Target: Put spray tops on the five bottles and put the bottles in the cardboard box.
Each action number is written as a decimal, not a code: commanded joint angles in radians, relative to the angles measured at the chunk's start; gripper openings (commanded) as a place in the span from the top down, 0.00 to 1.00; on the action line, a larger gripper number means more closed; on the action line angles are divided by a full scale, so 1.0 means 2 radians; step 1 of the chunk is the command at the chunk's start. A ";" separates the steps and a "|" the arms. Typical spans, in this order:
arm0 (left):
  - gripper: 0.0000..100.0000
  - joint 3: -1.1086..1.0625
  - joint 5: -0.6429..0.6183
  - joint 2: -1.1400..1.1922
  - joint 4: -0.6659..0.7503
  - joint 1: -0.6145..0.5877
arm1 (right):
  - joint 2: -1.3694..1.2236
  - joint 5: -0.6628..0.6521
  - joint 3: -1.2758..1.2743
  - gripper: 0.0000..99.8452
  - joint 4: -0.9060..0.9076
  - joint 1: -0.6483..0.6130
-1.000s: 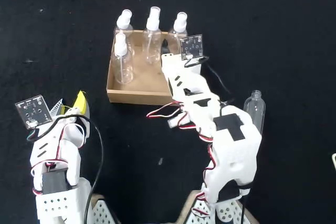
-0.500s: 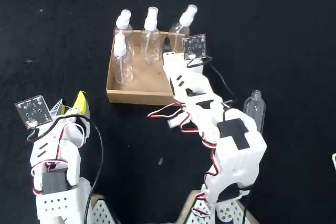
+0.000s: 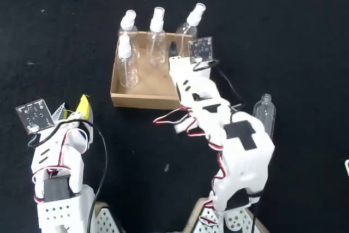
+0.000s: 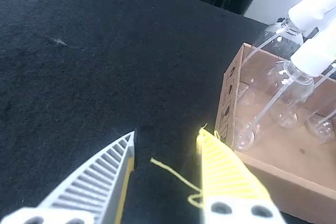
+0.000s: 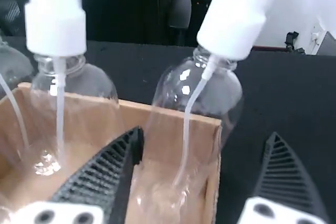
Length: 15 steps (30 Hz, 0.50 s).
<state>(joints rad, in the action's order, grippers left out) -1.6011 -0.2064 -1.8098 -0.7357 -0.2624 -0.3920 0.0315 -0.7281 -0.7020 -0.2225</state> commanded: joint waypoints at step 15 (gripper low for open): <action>0.83 0.008 0.004 -0.008 0.011 -0.003 | 0.000 -0.054 0.013 0.67 -0.006 -0.014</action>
<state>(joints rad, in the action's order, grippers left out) -1.6011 -0.2064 -1.8098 -0.7357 -0.2624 -0.3966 -0.0407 -0.7250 -0.7020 -0.2302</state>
